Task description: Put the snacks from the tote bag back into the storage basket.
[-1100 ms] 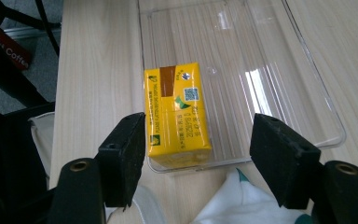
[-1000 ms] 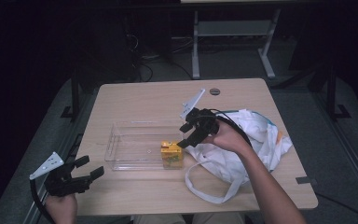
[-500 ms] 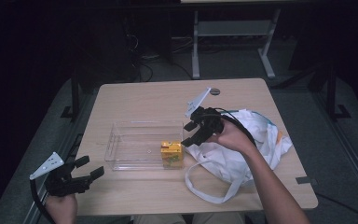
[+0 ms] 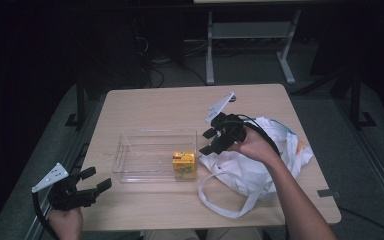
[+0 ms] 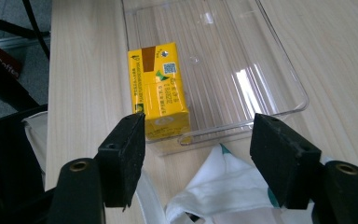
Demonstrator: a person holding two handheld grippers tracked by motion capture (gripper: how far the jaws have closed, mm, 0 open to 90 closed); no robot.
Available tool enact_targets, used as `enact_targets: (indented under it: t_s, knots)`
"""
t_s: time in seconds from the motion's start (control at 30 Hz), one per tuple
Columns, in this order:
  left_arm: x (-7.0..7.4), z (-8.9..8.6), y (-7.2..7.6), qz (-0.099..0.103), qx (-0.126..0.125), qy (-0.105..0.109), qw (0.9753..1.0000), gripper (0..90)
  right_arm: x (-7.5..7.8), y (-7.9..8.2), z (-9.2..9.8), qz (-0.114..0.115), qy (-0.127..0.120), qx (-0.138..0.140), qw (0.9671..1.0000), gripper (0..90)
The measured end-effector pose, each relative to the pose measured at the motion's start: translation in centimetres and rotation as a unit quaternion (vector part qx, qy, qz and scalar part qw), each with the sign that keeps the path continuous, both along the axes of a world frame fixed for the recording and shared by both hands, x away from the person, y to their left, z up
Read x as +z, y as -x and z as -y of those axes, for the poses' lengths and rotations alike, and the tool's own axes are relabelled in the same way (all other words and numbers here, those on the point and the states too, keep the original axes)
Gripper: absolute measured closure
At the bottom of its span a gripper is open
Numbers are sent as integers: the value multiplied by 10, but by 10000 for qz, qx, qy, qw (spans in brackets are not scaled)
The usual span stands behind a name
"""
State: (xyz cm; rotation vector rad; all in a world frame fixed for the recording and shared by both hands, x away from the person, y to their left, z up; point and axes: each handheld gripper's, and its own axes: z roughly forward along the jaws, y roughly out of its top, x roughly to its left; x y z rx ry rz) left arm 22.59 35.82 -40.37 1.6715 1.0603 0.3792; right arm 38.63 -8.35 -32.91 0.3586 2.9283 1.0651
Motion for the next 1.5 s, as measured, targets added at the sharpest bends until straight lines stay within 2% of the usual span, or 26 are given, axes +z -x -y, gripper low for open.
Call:
enact_targets:
  t_s: [0.37, 0.5, 0.8, 1.5]
  knots:
    - [0, 0, 0, -1, -1, -1, 10000, 126, 0, 0, 15, 4, -31, -176, 9998, 350]
    - [0, 0, 0, 1, 6, 12, 10000, 126, -1, 0, 19, -61, 21, -236, 9997, 347]
    - [0, 0, 0, 2, 2, 11, 10000, 126, 0, 0, 29, -8, -18, -303, 9995, 347]
    - [0, 0, 0, -2, 13, -14, 10000, 126, -8, 3, 54, -18, -49, -527, 9986, 350]
